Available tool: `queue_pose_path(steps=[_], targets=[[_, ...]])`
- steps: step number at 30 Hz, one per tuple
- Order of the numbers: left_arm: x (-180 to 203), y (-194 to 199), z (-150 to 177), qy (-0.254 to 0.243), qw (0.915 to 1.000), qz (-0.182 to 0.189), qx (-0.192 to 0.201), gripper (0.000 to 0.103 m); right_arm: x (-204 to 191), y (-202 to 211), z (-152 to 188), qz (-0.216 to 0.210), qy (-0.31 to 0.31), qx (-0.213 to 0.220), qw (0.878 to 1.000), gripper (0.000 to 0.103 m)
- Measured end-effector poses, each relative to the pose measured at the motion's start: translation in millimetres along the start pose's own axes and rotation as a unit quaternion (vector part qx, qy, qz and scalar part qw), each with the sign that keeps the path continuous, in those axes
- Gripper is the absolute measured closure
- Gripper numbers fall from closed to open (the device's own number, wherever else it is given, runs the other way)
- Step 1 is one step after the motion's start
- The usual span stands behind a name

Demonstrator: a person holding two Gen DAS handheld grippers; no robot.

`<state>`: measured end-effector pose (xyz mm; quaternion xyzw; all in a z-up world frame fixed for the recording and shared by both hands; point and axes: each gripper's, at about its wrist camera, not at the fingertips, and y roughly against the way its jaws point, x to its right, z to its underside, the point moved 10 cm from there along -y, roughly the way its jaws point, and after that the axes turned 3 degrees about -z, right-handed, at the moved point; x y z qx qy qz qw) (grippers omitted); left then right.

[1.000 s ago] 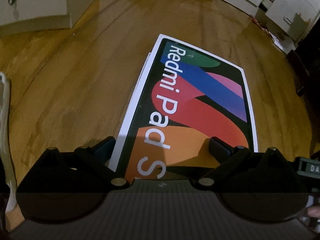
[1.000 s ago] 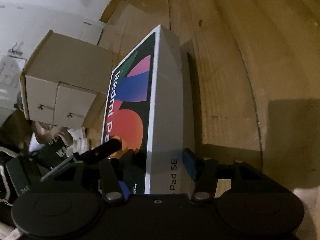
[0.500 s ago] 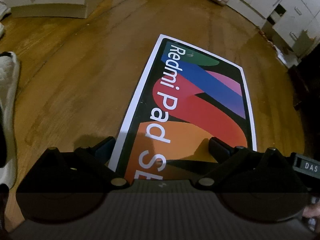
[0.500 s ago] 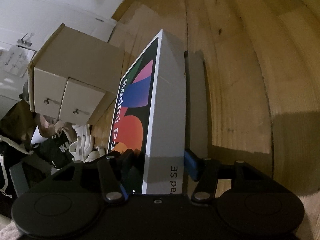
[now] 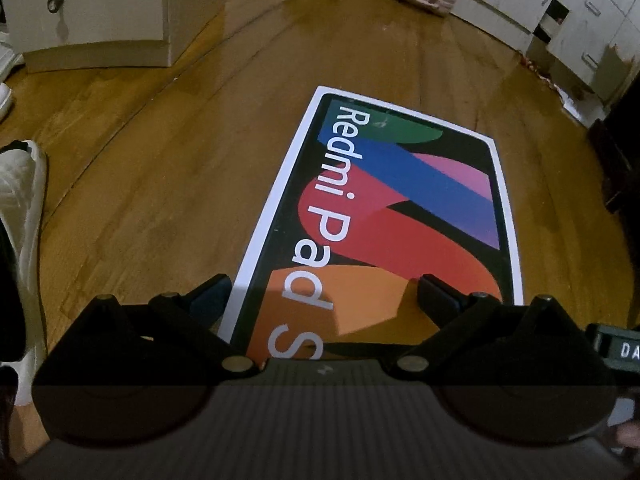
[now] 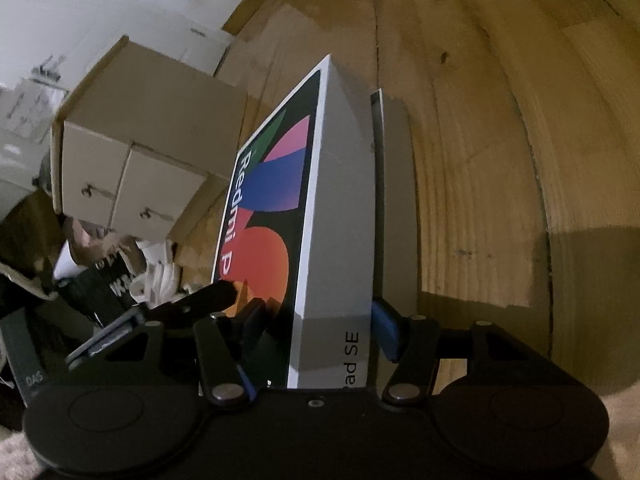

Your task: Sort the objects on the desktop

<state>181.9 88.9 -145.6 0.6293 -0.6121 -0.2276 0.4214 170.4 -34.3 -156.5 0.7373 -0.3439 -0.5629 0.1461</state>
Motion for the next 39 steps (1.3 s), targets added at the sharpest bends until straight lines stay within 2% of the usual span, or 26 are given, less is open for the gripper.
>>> queue_pose_path(steps=[7, 12, 18, 22, 25, 27, 29, 31, 33, 39], targets=[[2, 2, -6, 0.007, 0.9997, 0.017, 0.018, 0.003, -1, -3, 2, 0.062, 0.042, -0.012, 0.997, 0.037], [9, -3, -7, -0.019, 0.9997, 0.001, 0.019, 0.003, 0, -5, 1, 0.069, 0.047, -0.006, 0.996, 0.038], [1, -13, -5, 0.002, 1.0000, 0.007, 0.005, 0.004, 5, 0, -5, 0.050, 0.017, 0.012, 0.999, 0.039], [-10, -12, 1, 0.055, 0.9981, 0.027, -0.008, 0.004, 18, -7, 4, 0.049, -0.008, -0.002, 0.999, 0.038], [-19, -15, 10, 0.082, 0.9954, 0.041, -0.026, 0.003, 31, -13, 12, 0.015, -0.053, -0.007, 0.998, 0.035], [-23, -19, 16, 0.090, 0.9942, 0.045, -0.037, 0.003, 35, -15, 16, -0.012, -0.074, 0.001, 0.997, 0.026], [-24, -22, 18, 0.094, 0.9936, 0.046, -0.042, 0.003, 37, -14, 17, -0.031, -0.089, 0.013, 0.995, 0.026], [-23, -23, 17, 0.094, 0.9937, 0.043, -0.044, 0.002, 37, -14, 18, -0.024, -0.087, 0.006, 0.996, 0.030], [-19, -23, 14, 0.084, 0.9946, 0.038, -0.046, 0.002, 35, -13, 18, -0.006, -0.075, -0.002, 0.997, 0.038], [-16, -10, 2, 0.079, 0.9950, 0.054, -0.030, 0.002, 28, -11, 16, 0.001, -0.080, -0.012, 0.997, 0.039]])
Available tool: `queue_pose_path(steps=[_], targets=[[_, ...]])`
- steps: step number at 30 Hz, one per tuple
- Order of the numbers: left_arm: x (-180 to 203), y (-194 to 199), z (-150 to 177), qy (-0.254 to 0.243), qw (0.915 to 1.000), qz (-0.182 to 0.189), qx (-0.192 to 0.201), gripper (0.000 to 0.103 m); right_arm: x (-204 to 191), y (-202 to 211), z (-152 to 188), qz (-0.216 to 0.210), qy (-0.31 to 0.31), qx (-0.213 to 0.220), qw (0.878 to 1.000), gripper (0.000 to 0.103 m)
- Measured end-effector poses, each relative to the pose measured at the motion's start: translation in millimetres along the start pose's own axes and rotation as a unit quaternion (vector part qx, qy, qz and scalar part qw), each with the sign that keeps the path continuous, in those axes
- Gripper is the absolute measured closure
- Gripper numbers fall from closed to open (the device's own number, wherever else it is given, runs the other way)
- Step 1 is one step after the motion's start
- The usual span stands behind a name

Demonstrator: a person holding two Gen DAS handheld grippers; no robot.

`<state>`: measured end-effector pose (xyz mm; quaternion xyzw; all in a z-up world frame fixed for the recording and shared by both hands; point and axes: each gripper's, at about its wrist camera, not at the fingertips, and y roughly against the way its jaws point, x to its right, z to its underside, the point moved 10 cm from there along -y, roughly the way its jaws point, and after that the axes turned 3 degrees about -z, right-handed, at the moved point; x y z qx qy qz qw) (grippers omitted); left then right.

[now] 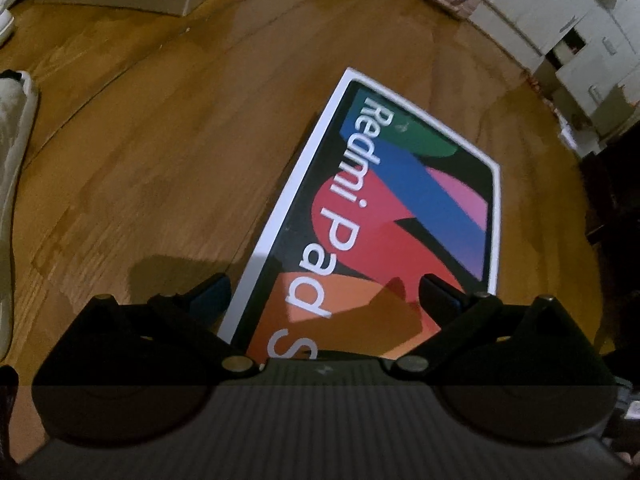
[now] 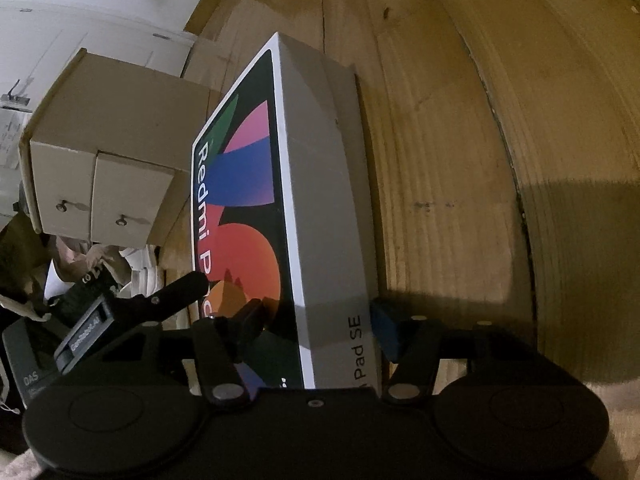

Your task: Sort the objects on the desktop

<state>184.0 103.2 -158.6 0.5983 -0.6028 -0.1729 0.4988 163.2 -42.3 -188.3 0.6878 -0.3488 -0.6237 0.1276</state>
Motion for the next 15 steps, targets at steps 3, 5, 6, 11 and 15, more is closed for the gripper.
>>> queue_pose_path(steps=[3, 5, 6, 11, 15], targets=[[2, 4, -6, 0.004, 0.9999, 0.009, 0.007, 0.002, -6, 4, -3, 0.005, 0.002, -0.001, 1.000, 0.040], [3, 3, -7, -0.011, 0.9999, 0.002, 0.004, 0.002, -9, 7, -4, 0.006, 0.001, 0.002, 1.000, 0.040], [5, 0, -7, -0.023, 0.9997, -0.005, -0.001, 0.002, -10, 8, -5, 0.006, 0.001, 0.005, 1.000, 0.040], [14, -11, -5, -0.068, 0.9966, -0.044, -0.014, 0.001, -9, 8, -6, 0.013, -0.001, 0.011, 1.000, 0.040], [19, -16, -10, -0.089, 0.9942, -0.054, -0.024, 0.001, -4, 12, -10, 0.007, -0.025, 0.027, 0.999, 0.040]])
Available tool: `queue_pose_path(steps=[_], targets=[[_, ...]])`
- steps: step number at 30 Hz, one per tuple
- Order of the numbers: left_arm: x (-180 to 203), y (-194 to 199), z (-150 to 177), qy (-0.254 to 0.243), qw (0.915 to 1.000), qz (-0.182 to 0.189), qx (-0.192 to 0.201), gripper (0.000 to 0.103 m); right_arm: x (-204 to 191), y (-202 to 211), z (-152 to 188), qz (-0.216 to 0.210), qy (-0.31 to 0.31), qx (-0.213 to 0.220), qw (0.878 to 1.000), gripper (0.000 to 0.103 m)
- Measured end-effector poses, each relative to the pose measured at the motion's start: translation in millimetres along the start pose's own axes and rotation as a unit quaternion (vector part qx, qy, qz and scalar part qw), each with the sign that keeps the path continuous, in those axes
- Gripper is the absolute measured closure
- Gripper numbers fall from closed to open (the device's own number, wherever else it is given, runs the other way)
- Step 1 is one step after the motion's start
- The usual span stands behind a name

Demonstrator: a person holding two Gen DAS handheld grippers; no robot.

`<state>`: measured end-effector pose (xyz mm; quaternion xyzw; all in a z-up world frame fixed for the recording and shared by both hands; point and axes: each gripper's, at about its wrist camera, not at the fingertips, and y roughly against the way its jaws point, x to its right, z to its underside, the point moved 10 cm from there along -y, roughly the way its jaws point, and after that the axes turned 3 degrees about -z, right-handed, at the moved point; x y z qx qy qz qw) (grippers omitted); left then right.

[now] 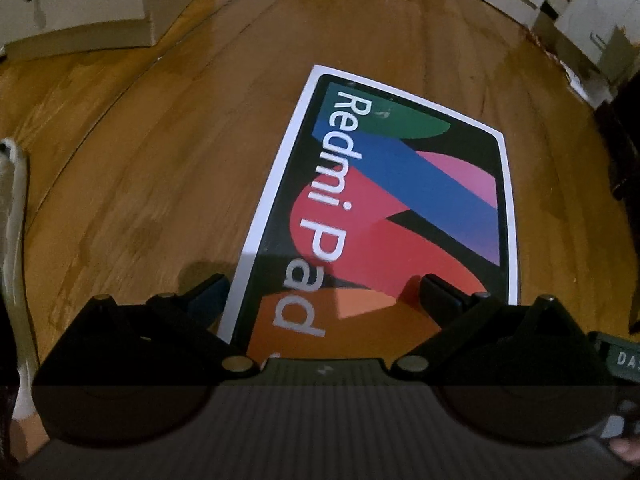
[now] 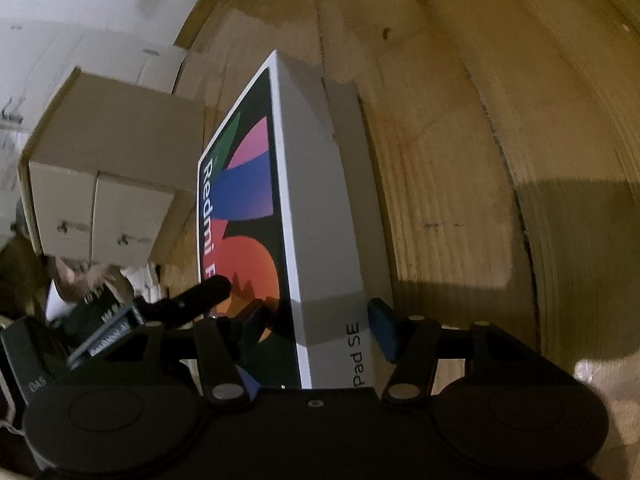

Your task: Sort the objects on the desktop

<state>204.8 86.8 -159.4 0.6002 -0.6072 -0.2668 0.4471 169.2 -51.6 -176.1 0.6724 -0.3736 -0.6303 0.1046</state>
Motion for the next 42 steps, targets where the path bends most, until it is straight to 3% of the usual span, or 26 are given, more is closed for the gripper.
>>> queue_pose_path(steps=[6, 11, 17, 21, 24, 29, 33, 37, 42], targets=[[10, -14, -13, -0.038, 0.9989, -0.021, -0.014, 0.001, -15, 10, -17, -0.013, 0.014, 0.030, 0.999, 0.040], [8, -14, -12, -0.033, 0.9993, -0.016, -0.004, 0.002, -11, 3, -20, 0.036, 0.061, 0.027, 0.997, 0.040], [-19, -6, 15, 0.068, 0.9970, 0.035, -0.013, 0.002, 22, -8, -8, -0.020, 0.025, -0.018, 0.999, 0.037], [-25, -9, 27, 0.081, 0.9956, 0.046, -0.015, 0.001, 26, -9, -3, -0.066, 0.008, -0.020, 0.998, 0.035], [-22, -5, 30, 0.076, 0.9958, 0.046, -0.023, 0.001, 28, -5, -4, -0.067, -0.006, -0.023, 0.997, 0.043], [-20, 16, 15, 0.094, 0.9934, 0.066, -0.005, 0.001, 12, 8, -9, -0.081, 0.001, -0.012, 0.997, 0.044], [-9, 28, 0, 0.065, 0.9955, 0.065, 0.021, 0.001, 3, 12, -12, -0.091, 0.001, -0.004, 0.996, 0.044], [1, 23, 5, 0.015, 0.9993, 0.033, 0.007, 0.001, 1, 11, -12, -0.097, -0.004, -0.002, 0.995, 0.044], [-6, 12, 19, 0.023, 0.9992, 0.022, -0.023, 0.001, 9, 3, -5, -0.058, 0.017, -0.028, 0.998, 0.044]])
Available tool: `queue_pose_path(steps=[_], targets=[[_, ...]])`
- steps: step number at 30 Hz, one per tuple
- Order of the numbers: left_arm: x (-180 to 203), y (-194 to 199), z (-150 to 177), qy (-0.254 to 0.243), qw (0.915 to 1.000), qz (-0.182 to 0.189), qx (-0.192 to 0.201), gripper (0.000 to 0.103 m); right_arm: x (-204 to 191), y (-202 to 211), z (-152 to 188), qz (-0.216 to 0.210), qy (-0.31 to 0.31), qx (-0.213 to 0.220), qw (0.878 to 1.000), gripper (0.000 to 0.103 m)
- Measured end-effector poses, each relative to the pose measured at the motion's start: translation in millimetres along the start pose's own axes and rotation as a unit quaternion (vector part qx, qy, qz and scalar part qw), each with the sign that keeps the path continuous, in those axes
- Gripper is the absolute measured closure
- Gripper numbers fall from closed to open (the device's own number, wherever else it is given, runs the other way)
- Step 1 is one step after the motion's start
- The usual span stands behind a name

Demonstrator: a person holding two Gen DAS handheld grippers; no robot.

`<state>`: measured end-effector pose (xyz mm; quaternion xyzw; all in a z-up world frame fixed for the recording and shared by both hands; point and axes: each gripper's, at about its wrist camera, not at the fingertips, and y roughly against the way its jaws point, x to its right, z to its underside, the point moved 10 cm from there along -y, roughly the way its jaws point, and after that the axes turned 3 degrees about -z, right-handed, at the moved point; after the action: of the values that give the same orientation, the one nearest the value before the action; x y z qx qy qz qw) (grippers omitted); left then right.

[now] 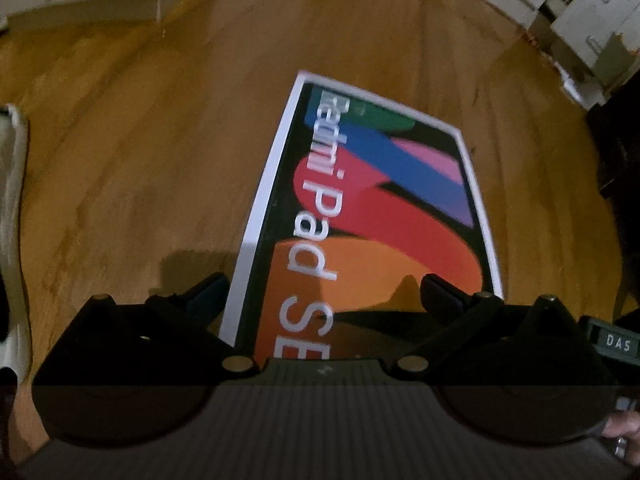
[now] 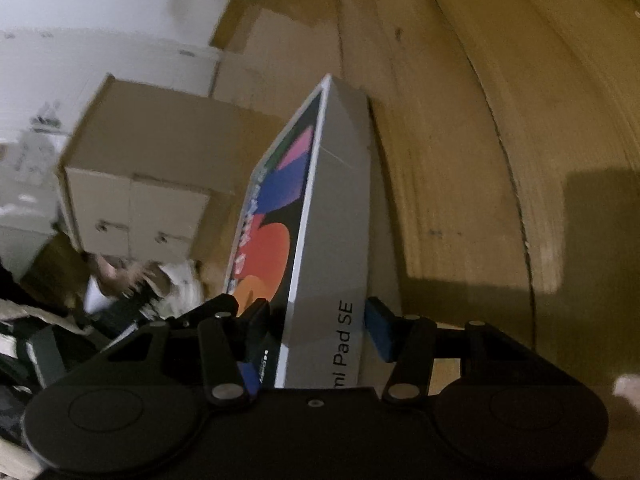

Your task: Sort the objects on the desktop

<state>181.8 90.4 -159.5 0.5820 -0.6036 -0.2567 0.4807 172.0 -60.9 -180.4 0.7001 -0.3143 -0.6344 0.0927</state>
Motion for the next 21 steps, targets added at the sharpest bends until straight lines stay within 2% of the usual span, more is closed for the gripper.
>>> queue_pose_path(steps=[3, 6, 8, 10, 15, 17, 18, 19, 21], targets=[[0, 0, 1, -0.005, 0.9999, -0.001, -0.013, 0.001, 1, 1, 0, 0.008, 0.006, -0.008, 1.000, 0.044], [-2, -1, -7, 0.016, 0.9995, 0.009, -0.024, 0.001, -2, 3, -7, 0.031, 0.025, -0.012, 0.999, 0.043], [-5, -2, -22, 0.033, 0.9990, 0.027, -0.014, 0.001, -2, 5, -18, 0.050, 0.040, -0.006, 0.998, 0.042], [-9, -7, -37, 0.053, 0.9978, 0.037, -0.012, 0.001, 3, 6, -37, 0.059, 0.034, 0.010, 0.998, 0.036], [-15, -34, -55, 0.072, 0.9962, 0.045, -0.020, 0.003, 14, -16, -66, 0.050, 0.034, -0.009, 0.998, 0.034], [-12, -38, -55, 0.077, 0.9942, 0.075, -0.006, 0.005, 15, -23, -72, 0.034, 0.035, -0.008, 0.999, 0.034], [-10, -38, -55, 0.079, 0.9927, 0.091, 0.003, 0.006, 15, -27, -75, 0.022, 0.031, -0.005, 0.999, 0.037], [-10, -37, -55, 0.078, 0.9922, 0.096, 0.014, 0.006, 14, -30, -77, 0.007, 0.028, -0.001, 1.000, 0.040], [-12, -34, -51, 0.078, 0.9907, 0.108, 0.028, 0.009, 12, -31, -77, 0.007, 0.046, 0.014, 0.999, 0.041]])
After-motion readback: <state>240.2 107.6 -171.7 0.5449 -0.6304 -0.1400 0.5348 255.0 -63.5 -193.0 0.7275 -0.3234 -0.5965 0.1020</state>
